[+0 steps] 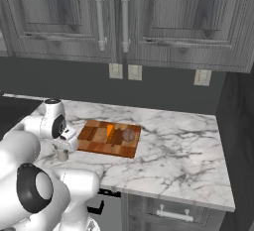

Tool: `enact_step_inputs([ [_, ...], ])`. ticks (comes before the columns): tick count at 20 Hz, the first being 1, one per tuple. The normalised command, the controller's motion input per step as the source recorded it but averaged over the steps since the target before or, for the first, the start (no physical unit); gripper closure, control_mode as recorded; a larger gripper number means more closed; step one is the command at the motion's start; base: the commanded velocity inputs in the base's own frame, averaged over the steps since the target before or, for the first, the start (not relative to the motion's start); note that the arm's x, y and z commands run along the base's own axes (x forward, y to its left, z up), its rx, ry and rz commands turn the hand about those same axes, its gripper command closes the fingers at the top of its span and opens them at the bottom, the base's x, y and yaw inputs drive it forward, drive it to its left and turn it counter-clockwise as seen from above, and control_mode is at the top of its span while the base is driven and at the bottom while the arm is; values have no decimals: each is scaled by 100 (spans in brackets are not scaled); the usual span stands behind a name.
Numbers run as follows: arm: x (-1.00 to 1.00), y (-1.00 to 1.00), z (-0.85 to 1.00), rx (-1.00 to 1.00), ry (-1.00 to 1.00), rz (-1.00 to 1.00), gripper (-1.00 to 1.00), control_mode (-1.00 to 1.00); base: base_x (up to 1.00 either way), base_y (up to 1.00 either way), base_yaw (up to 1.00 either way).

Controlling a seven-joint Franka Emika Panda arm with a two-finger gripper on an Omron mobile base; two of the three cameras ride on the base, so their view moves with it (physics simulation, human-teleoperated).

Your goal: Retrieve the reheated potato from the microwave, then place the potato, cheese, and condiment on the cutting board.

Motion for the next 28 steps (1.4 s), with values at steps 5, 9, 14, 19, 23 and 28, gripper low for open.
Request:
enact_step_inputs([
  [5,0,-7,15,0,4,-3,100,-100,0,0,0],
  [9,9,-4,35,0,0,-2,100,-100,0,0,0],
  [14,17,-5,39,-3,0,-2,100,-100,0,0,0],
  [19,27,-13,32,-5,0,-3,100,-100,0,0,0],
  [23,37,-22,14,-5,0,-1,100,-100,0,0,0],
  [28,31,-32,1,-1,0,0,100,-100,0,0,0],
])
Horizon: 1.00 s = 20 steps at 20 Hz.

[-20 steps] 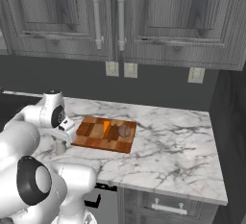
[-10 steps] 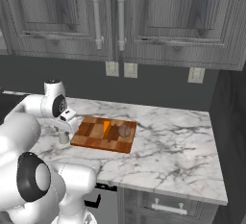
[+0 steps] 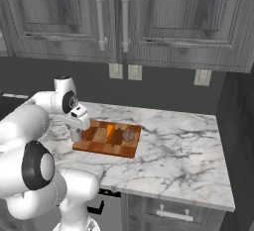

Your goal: Retrieve the reheated potato from the microwave, then place the potato, cheese, and condiment on the cutting board.

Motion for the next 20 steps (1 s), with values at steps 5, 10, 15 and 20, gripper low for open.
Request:
enact_step_inputs([
  [5,30,-24,-2,0,0,0,100,-100,0,0,0],
  [10,28,-6,-10,0,0,0,100,-100,0,0,0],
  [15,25,0,-17,0,0,0,100,-100,0,0,0],
  [20,26,-5,-19,0,0,0,100,-100,0,0,0],
])
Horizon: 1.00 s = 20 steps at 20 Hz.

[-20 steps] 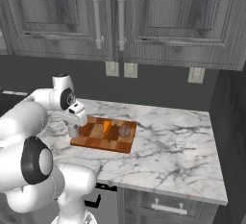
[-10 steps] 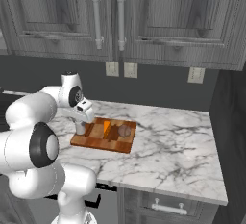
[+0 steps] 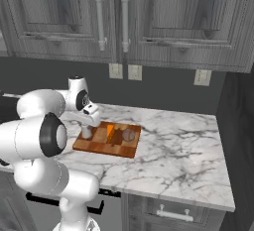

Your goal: Retrieve the reheated potato from the microwave, then place the potato, cheese, and condiment on the cutting board.

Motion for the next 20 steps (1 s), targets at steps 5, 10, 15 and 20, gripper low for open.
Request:
enact_step_inputs([
  [5,12,0,-24,1,0,0,100,-100,0,0,0],
  [10,5,0,-27,3,0,0,100,-100,0,0,0],
  [15,0,0,-24,2,0,0,100,-100,0,0,0],
  [20,-4,0,-23,1,0,0,-100,-100,0,0,0],
])
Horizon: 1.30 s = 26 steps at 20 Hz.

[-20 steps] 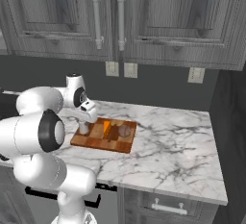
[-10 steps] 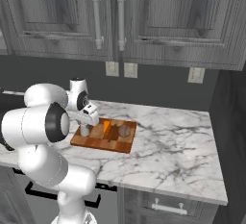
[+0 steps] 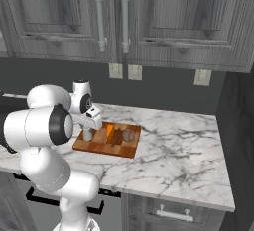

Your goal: Retrieve the reheated potato from the microwave, then place the potato, cheese, and condiment on the cutting board.

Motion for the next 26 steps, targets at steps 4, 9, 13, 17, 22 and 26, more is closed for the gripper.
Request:
enact_step_inputs([
  [4,-14,-3,-13,0,0,0,-100,-100,0,0,0],
  [9,-10,-5,1,1,0,0,-100,-100,0,0,0],
  [13,-6,0,16,3,0,0,-100,-100,0,0,0],
  [17,-12,0,31,0,0,0,-100,-100,0,0,0],
  [22,-41,-10,26,0,0,0,-100,-100,0,0,0],
  [26,-49,-13,20,0,0,3,-100,-100,0,0,0],
])
